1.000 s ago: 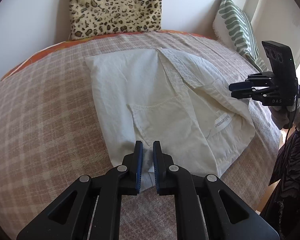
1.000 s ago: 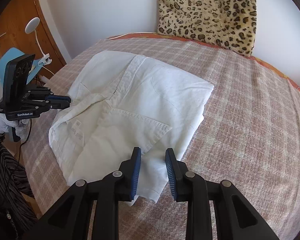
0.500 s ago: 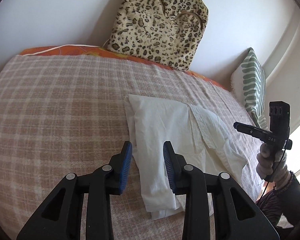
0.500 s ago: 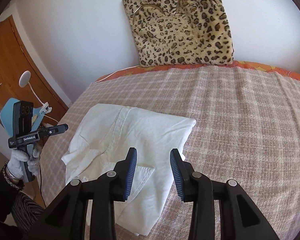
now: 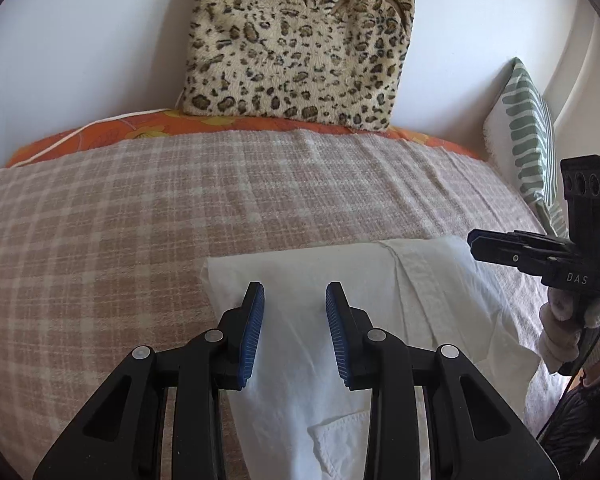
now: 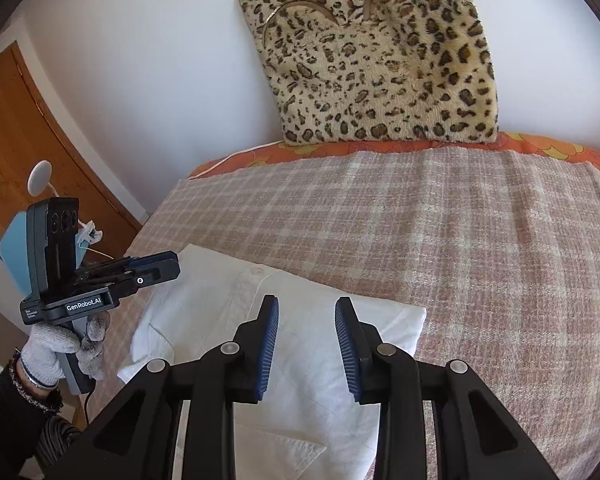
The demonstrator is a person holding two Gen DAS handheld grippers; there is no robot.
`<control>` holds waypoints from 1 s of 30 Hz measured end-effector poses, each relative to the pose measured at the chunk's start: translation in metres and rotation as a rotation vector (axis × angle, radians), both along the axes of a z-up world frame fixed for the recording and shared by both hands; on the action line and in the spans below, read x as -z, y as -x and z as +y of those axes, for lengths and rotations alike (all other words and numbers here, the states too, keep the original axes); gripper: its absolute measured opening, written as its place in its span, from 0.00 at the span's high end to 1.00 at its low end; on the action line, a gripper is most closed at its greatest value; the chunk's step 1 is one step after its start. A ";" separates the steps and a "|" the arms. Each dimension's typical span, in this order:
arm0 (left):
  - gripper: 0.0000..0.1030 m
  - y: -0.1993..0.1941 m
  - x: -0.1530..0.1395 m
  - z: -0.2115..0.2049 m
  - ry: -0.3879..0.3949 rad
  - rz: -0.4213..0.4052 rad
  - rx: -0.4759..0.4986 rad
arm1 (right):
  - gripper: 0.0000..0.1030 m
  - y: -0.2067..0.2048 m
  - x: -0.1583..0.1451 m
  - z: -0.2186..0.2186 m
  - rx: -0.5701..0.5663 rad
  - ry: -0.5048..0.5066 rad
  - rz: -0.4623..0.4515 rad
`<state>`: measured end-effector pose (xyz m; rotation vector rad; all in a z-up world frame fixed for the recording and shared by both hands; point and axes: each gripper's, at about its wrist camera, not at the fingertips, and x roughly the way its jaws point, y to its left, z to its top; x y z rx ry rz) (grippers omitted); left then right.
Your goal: Fold small clothes
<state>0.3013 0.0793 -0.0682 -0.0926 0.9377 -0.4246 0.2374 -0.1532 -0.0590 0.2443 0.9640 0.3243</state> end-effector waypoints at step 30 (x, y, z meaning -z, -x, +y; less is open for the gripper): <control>0.47 0.120 0.019 0.108 0.569 0.280 -0.301 | 0.28 0.013 0.055 -0.070 0.187 -0.284 0.200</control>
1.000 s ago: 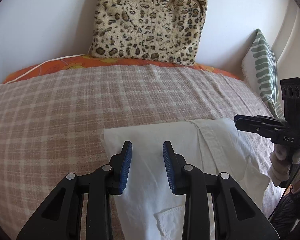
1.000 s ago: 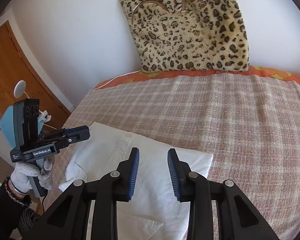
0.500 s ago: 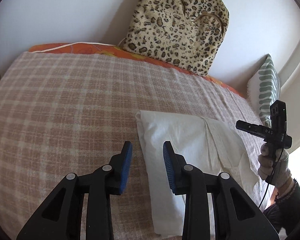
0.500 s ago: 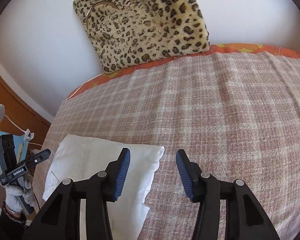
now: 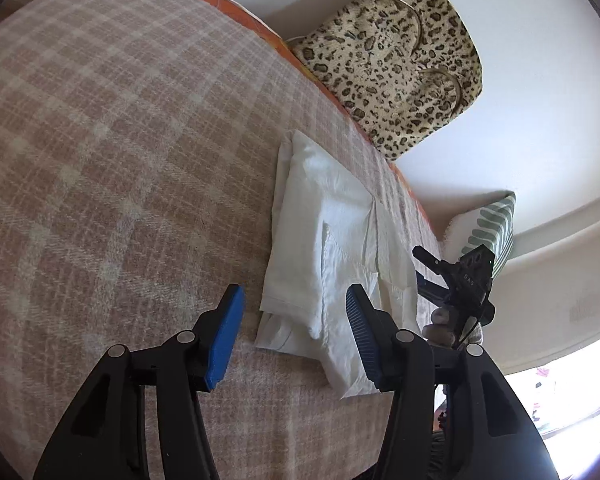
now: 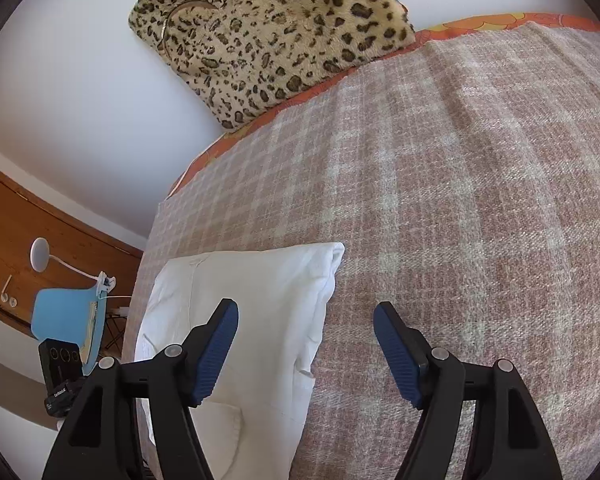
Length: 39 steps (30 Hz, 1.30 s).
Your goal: Fold small clothes
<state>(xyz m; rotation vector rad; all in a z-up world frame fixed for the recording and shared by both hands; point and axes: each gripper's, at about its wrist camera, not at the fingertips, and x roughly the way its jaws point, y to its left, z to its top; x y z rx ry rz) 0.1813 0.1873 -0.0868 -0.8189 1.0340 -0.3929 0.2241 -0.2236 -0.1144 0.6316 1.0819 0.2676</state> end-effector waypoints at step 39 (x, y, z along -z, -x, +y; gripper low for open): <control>0.54 -0.002 0.018 -0.077 -0.257 -0.083 -0.192 | 0.40 -0.025 0.015 0.012 0.007 -0.090 -0.040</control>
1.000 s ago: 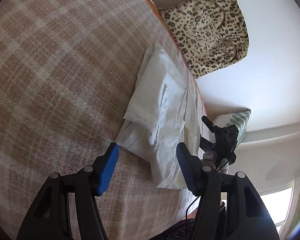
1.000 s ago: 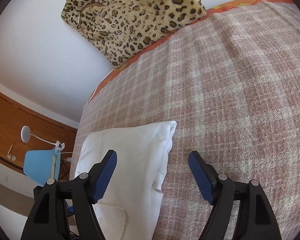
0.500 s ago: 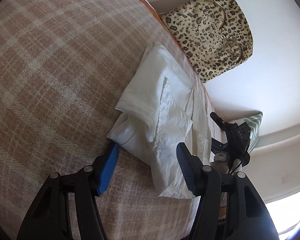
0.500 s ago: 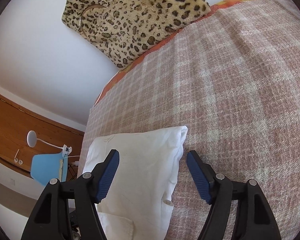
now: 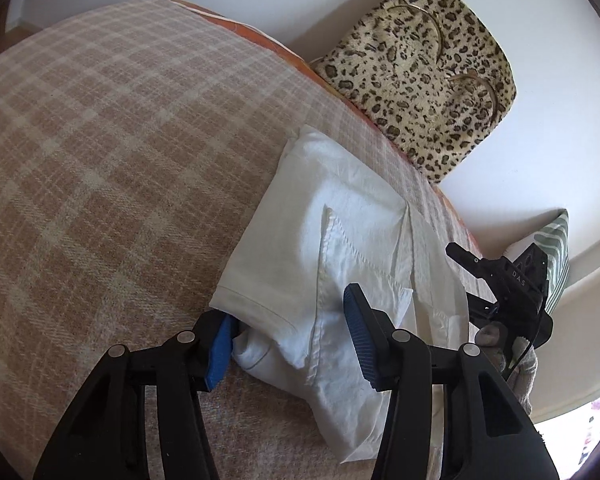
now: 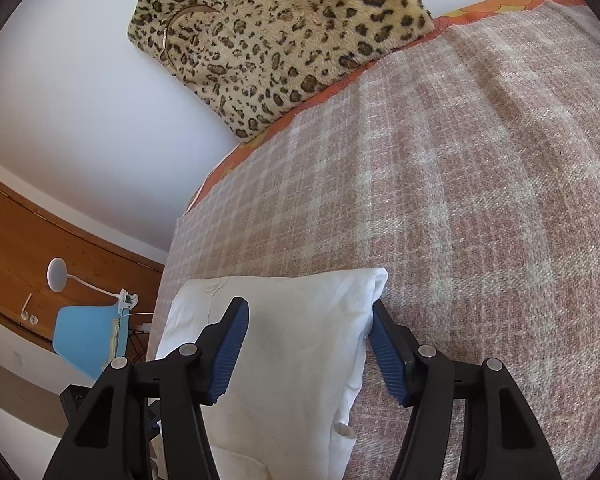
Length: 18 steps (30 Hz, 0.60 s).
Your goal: Fold small clothes
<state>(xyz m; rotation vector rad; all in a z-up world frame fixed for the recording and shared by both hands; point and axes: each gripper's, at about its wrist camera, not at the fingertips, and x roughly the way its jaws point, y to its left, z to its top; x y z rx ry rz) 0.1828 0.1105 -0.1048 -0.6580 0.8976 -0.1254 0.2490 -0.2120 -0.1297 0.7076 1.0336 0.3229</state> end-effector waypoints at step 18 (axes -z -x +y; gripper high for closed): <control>0.87 0.005 -0.017 -0.006 -0.056 -0.135 0.069 | 0.96 0.005 -0.035 0.020 -0.035 0.226 -0.089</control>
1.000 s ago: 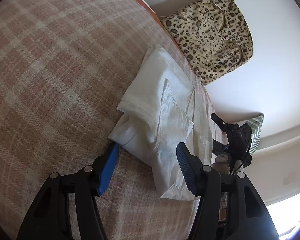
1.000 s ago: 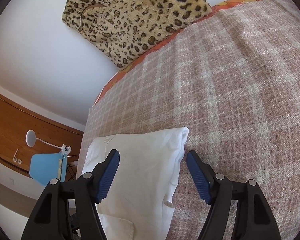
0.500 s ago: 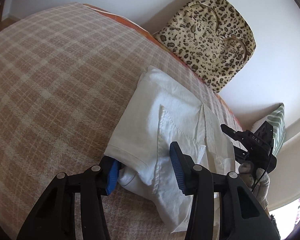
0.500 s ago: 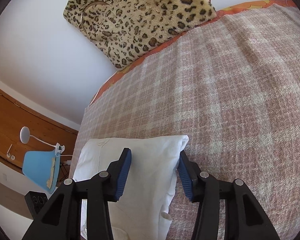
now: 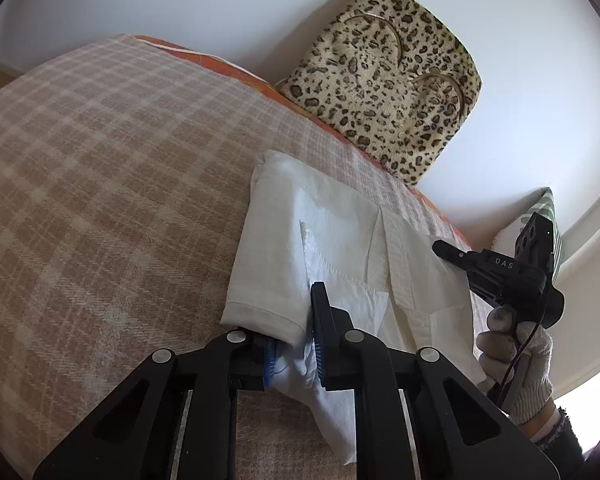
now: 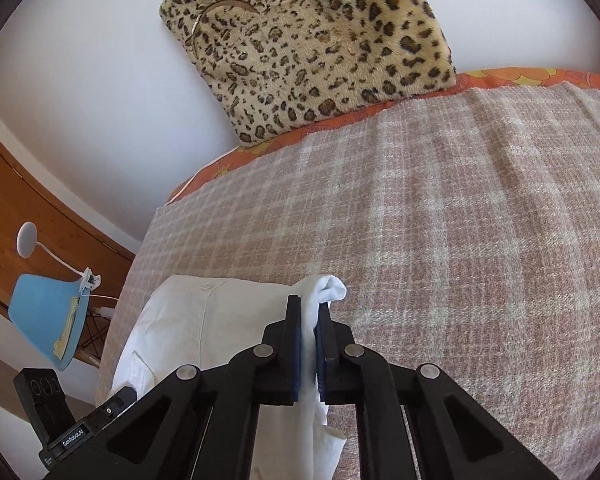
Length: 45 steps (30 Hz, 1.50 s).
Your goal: Fold small clothes
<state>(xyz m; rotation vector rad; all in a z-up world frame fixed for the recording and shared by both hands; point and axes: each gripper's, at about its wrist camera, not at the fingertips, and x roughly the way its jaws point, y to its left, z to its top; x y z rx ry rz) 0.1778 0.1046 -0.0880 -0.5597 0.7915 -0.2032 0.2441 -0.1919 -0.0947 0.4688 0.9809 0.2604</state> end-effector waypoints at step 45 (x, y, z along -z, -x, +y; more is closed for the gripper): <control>0.91 -0.090 0.012 -0.350 -0.051 -0.099 0.521 | 0.98 0.033 -0.063 -0.374 0.411 0.411 -0.034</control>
